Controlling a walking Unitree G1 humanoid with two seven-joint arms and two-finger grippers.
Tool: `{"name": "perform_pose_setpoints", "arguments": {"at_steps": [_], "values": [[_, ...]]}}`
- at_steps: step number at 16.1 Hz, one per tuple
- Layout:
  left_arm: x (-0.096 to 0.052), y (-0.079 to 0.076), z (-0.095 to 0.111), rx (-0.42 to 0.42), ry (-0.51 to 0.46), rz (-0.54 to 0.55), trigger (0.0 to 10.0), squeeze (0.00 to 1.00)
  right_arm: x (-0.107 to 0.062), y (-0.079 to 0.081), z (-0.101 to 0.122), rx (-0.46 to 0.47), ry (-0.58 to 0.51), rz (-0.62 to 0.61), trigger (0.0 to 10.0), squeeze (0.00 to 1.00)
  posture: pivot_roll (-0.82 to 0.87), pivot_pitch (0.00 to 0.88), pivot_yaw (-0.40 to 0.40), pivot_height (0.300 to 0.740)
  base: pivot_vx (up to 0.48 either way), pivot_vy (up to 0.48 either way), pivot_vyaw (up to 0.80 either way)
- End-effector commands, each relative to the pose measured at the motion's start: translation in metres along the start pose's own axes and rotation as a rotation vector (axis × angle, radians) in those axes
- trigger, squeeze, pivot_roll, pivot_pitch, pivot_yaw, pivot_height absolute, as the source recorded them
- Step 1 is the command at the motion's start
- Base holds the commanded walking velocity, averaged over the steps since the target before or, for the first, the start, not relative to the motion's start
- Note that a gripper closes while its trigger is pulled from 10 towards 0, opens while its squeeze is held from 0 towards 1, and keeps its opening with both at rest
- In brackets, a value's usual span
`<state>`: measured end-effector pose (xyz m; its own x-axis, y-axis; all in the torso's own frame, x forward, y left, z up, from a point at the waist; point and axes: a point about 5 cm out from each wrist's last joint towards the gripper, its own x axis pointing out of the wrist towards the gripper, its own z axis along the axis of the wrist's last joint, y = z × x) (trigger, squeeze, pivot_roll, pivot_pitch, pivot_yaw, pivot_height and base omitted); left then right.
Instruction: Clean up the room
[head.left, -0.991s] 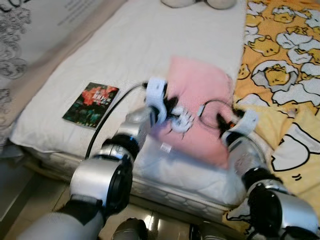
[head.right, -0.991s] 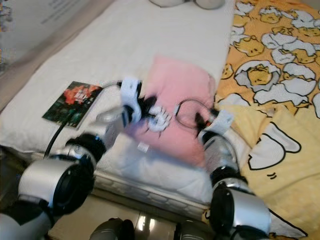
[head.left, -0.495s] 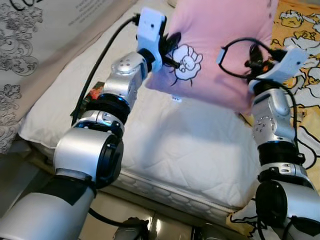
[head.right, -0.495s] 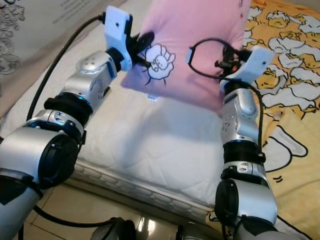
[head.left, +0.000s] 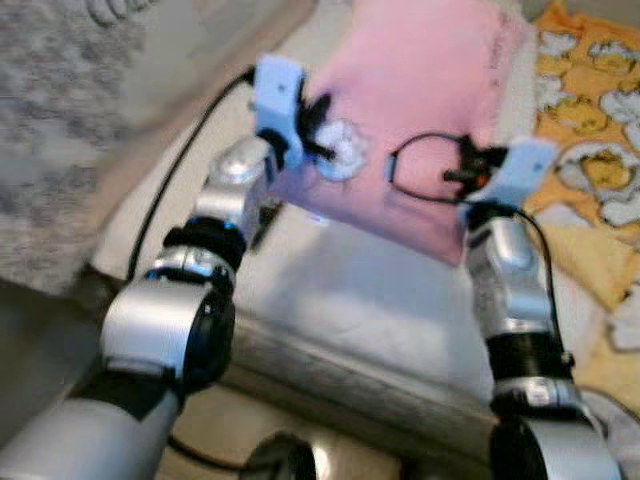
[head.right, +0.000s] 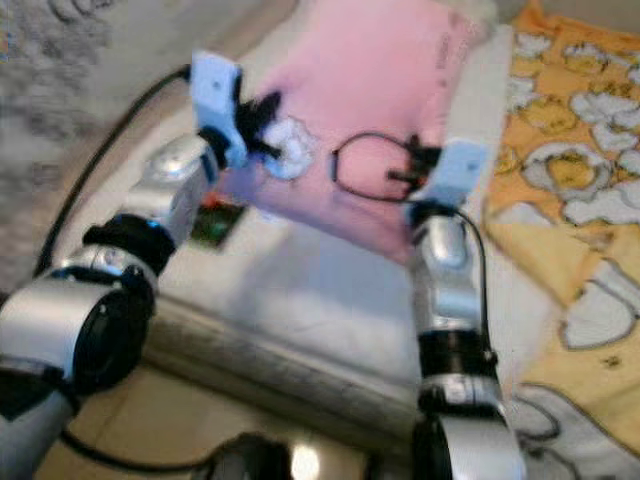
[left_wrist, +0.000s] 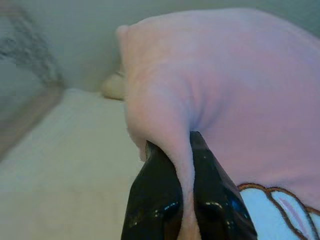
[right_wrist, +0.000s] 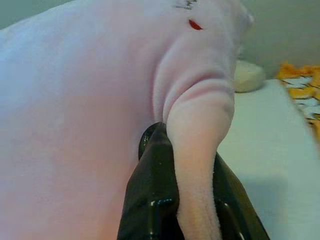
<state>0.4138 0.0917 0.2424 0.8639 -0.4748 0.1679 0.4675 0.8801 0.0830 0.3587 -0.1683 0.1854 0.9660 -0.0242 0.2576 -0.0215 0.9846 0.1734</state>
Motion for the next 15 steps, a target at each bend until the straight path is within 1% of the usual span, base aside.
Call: {"name": "perform_pose_setpoints", "arguments": {"at_steps": [1,3,6,8,9,11,12,13,14,15], "values": [[-0.001,0.008,0.010,0.017,-0.055,0.055,10.0,0.00,-0.004,-0.020,0.003,-0.027,-0.007,-0.091,10.0,0.00,-0.02,0.000,0.068,0.740,0.000,0.480,0.00],[0.001,0.005,0.012,0.058,-0.052,0.035,10.0,0.00,-0.004,-0.021,0.004,-0.029,-0.009,-0.097,10.0,0.00,-0.01,0.000,0.071,0.740,0.000,0.480,0.00],[0.000,0.007,0.011,0.071,-0.042,0.037,10.0,0.00,-0.006,-0.019,0.001,-0.039,0.000,-0.094,10.0,0.00,-0.02,0.000,0.082,0.740,0.000,0.480,0.00],[-0.002,0.011,0.008,0.037,-0.032,0.064,10.0,0.00,-0.008,-0.016,-0.002,-0.057,0.013,-0.067,10.0,0.00,-0.01,0.000,0.072,0.740,0.000,0.480,0.00],[-0.004,0.016,0.006,0.017,-0.026,0.101,10.0,0.00,-0.011,-0.011,-0.004,-0.093,0.019,-0.023,10.0,0.00,-0.01,0.000,0.067,0.740,0.000,0.480,0.00],[-0.006,0.018,0.002,0.012,-0.021,0.118,10.0,0.00,-0.013,-0.014,-0.008,-0.076,0.036,-0.034,10.0,0.00,-0.01,0.000,0.057,0.740,0.000,0.480,0.00],[-0.007,0.019,0.000,0.021,-0.011,0.127,10.0,0.00,-0.014,-0.019,-0.010,-0.054,0.050,-0.060,10.0,0.00,0.00,0.000,0.043,0.740,0.000,0.480,0.00],[-0.008,0.020,-0.001,0.030,-0.007,0.127,10.0,0.00,-0.014,-0.019,-0.009,-0.052,0.049,-0.062,10.0,0.00,0.01,0.000,0.039,0.740,0.000,0.480,0.00],[-0.010,0.024,-0.003,0.062,0.021,0.131,10.0,0.00,-0.012,-0.017,-0.009,-0.066,0.052,-0.048,10.0,0.00,0.00,0.000,0.040,0.740,0.000,0.461,0.00],[-0.011,0.024,-0.008,0.094,0.057,0.126,10.0,0.00,-0.012,-0.015,-0.010,-0.077,0.055,-0.039,10.0,0.00,0.00,0.000,0.041,0.740,0.000,0.461,0.00]]}}
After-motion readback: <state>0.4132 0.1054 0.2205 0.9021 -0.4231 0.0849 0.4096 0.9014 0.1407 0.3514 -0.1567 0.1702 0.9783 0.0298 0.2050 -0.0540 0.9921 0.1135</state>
